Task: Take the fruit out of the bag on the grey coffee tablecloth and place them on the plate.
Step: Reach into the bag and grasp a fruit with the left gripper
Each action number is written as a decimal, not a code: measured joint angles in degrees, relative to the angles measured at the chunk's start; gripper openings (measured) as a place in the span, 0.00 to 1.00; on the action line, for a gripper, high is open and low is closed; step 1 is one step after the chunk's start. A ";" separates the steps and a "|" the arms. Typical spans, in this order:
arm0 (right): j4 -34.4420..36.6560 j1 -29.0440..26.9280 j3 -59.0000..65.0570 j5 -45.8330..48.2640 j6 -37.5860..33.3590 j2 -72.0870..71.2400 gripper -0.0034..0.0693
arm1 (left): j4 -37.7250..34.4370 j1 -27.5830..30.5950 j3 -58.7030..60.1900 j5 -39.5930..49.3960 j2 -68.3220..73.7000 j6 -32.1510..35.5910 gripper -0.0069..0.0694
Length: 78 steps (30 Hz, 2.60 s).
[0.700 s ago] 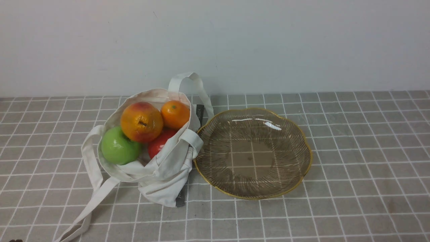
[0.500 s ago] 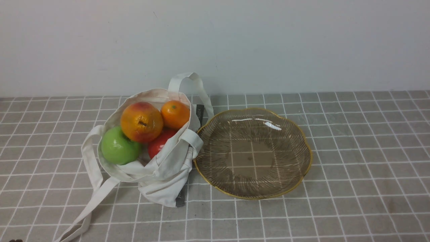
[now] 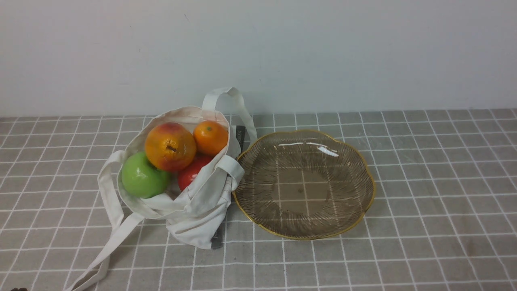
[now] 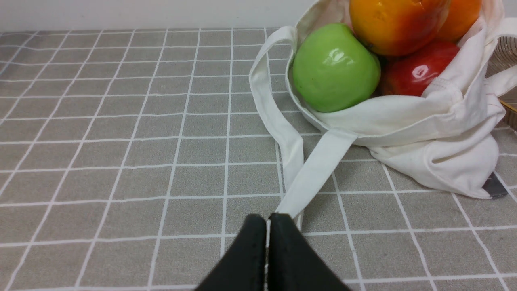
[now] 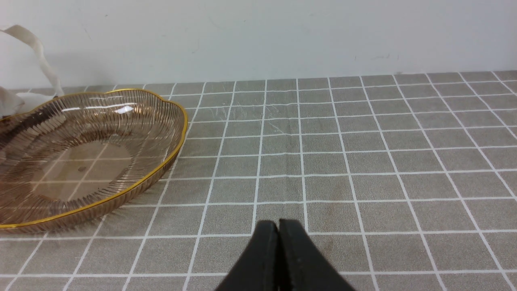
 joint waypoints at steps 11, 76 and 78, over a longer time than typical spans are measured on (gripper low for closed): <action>0.00 0.00 0.00 0.00 0.00 0.00 0.03 | 0.00 0.00 0.00 0.00 0.00 0.00 0.08; 0.00 0.00 0.00 0.00 0.00 0.00 0.03 | -13.95 0.00 -47.13 40.31 51.73 -0.26 0.08; 0.00 0.00 0.00 0.00 0.00 0.00 0.03 | -14.11 0.00 -52.80 40.81 60.24 1.36 0.10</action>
